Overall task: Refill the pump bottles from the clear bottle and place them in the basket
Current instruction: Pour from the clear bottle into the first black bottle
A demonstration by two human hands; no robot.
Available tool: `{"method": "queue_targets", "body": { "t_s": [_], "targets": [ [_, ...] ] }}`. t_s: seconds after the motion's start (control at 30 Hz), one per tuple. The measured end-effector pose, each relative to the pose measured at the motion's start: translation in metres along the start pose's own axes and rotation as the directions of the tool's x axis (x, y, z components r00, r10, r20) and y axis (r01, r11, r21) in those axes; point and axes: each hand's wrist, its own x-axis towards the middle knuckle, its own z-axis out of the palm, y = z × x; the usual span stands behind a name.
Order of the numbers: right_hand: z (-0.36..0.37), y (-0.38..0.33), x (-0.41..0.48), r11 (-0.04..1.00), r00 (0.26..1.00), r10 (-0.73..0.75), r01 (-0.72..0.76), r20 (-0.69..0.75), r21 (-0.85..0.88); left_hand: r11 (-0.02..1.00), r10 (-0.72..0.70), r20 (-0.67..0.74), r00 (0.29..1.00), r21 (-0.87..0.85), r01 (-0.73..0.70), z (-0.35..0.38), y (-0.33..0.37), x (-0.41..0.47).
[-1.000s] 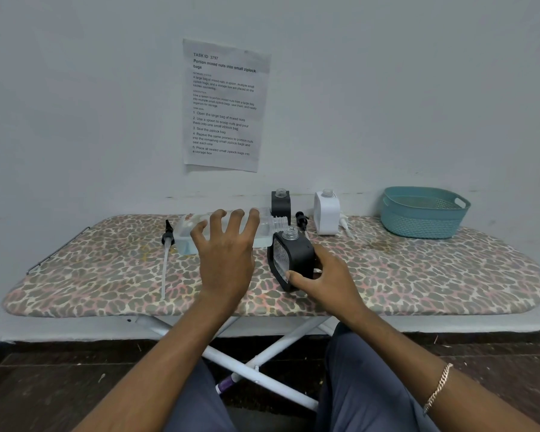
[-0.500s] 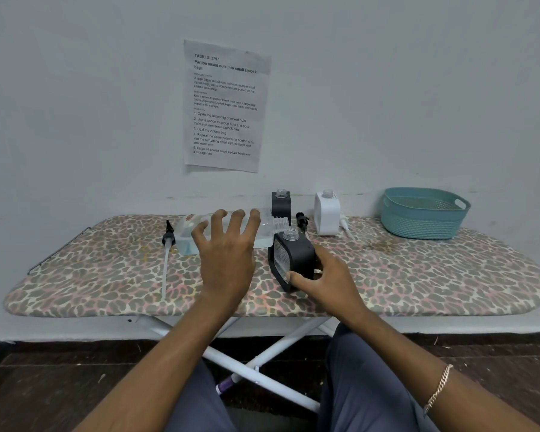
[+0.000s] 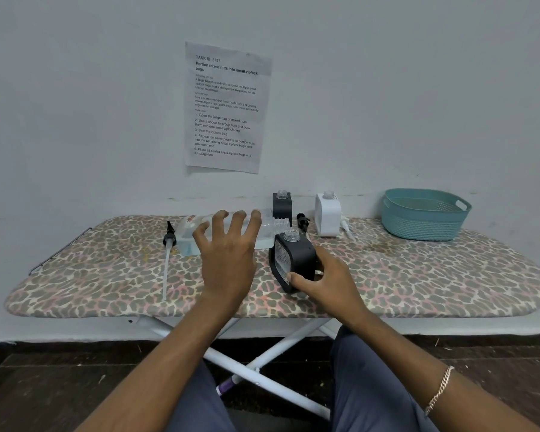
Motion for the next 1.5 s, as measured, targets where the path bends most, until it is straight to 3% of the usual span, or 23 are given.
{"method": "queue_targets", "body": {
  "t_s": [1.5],
  "targets": [
    [0.0004, 0.0035, 0.0018, 1.000, 1.000, 0.005, -0.005, -0.006, -0.020, 1.000, 0.002, -0.004, 1.000, -0.001, -0.002, -0.0007, 0.0002, -0.0003]
  ]
}}
